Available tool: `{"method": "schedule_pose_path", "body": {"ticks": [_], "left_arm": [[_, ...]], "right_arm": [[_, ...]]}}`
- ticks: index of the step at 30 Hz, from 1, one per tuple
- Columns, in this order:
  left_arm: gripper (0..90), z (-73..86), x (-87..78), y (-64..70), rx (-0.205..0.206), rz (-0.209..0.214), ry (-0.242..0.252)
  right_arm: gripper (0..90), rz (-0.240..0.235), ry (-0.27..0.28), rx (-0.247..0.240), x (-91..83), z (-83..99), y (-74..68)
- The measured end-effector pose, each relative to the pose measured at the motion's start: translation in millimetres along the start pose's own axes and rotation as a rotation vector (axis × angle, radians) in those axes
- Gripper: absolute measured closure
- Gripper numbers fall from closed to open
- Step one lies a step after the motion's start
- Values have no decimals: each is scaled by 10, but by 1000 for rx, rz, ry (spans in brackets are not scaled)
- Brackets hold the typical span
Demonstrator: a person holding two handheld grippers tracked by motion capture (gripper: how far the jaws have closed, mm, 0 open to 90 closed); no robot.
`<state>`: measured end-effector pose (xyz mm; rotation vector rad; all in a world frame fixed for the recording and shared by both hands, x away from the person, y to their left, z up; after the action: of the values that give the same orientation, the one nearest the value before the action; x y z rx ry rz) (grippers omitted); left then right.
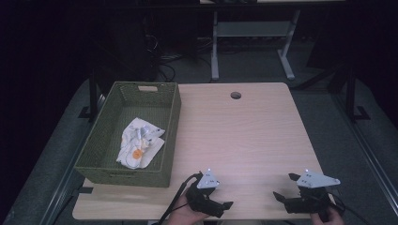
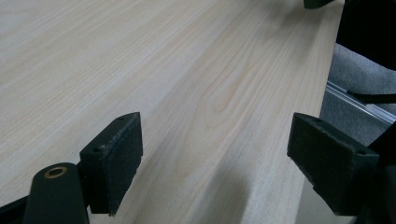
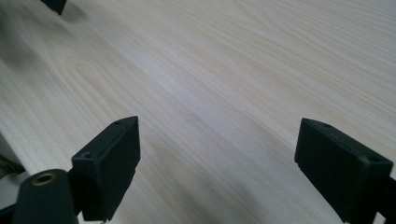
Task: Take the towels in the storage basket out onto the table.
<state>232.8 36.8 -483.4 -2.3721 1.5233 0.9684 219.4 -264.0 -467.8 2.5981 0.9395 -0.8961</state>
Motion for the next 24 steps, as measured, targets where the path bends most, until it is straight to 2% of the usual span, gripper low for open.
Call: {"method": "schedule_pose_path", "body": {"ticks": [4, 6, 9, 10, 11, 13, 15, 18, 20, 24], "left_arm": [[181, -5, -18, -34, 12, -23, -8], [181, -11, -39, -60, 8, -39, 6], [181, -15, -47, -53, 17, -38, 6], [181, -24, -50, -47, 33, -47, 4], [181, -34, -54, -42, 30, -51, 5], [184, -45, -61, -41, 34, -41, 2], [192, -124, -69, -23, 37, -26, 5], [191, -181, -71, -14, 50, -28, 0], [190, -246, -91, 1, 62, -32, 3], [184, -318, -92, 9, 57, -33, 16]], "right_arm": [[139, 0, 6, 15, -13, 13, 36], [139, 0, 10, 23, -30, 19, 44], [139, 2, 15, 22, -30, 13, 42], [139, 2, 12, 19, -22, 7, 39], [139, 0, 7, 25, -20, 6, 31], [139, 2, 7, 21, -16, 7, 33], [139, 2, 8, 24, -14, 13, 30], [139, 1, 14, 34, -17, 10, 13], [139, 0, 26, 19, -24, -16, -27], [139, -1, 16, 11, -10, -14, -34]]}}
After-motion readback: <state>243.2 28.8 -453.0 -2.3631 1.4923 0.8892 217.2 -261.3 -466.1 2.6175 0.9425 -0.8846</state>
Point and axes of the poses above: each handheld gripper's, and its own axes: x roughly forward along the jaws, z roughly out of its underside, y roughly to its right, the point moved 3 cm from there along x, roughly forward along the jaws, and after that the axes turned 3 degrees about y, right-handed, at the moved point
